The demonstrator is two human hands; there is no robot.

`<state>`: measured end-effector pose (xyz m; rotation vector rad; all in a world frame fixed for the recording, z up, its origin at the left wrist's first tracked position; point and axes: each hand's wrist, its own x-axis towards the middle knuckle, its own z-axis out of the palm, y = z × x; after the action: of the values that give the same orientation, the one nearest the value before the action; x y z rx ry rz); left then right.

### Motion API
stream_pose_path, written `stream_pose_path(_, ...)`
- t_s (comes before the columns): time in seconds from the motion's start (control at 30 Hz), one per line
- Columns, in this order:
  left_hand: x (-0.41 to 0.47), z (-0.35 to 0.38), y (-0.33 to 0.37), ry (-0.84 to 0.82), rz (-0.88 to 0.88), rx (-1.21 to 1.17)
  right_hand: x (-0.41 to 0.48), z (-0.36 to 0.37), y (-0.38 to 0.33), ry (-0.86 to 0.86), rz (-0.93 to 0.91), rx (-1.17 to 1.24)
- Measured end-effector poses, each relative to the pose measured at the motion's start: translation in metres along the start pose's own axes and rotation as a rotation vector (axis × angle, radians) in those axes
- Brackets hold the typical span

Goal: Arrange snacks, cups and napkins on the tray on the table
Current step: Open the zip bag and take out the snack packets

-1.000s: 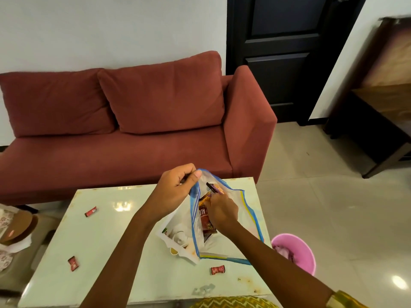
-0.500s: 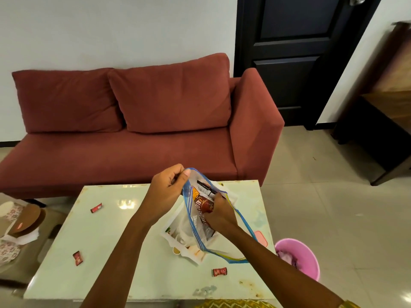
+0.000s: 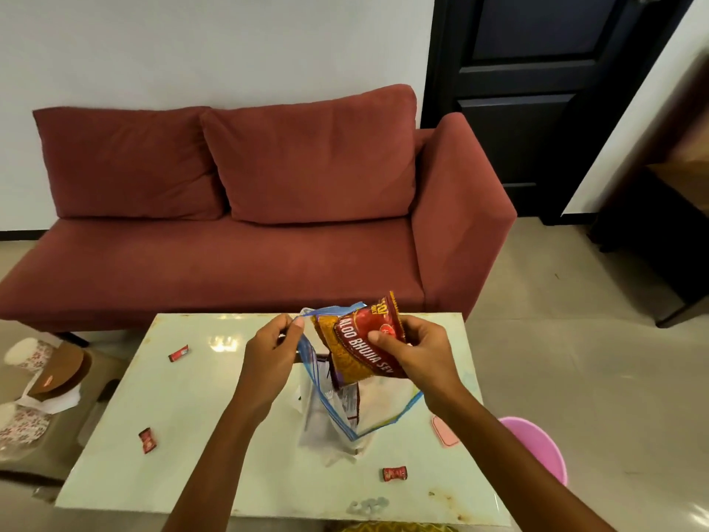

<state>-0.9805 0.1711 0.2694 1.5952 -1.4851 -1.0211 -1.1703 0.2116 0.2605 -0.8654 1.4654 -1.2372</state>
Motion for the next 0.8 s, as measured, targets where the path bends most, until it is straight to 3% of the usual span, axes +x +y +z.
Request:
stream_pose_path(0.23,0.028,-0.013,-0.03,0.038,-0.098,-0.013,0.042,0.002,-0.015,0.072,-0.036,0.105)
stream_pose_path(0.47,0.066,-0.018,-0.058,0.015,-0.09,-0.037,0.111,-0.015,0.021,0.402,-0.078,0.151)
stream_pose_path(0.63,0.09,-0.001,-0.081,-0.034,-0.086,-0.061,0.161,-0.028,0.089,0.474,-0.042,-0.106)
stream_pose_path(0.8,0.121,0.022,-0.11,-0.019,-0.066,-0.059,0.22,-0.041,0.163,0.333,0.051,-0.442)
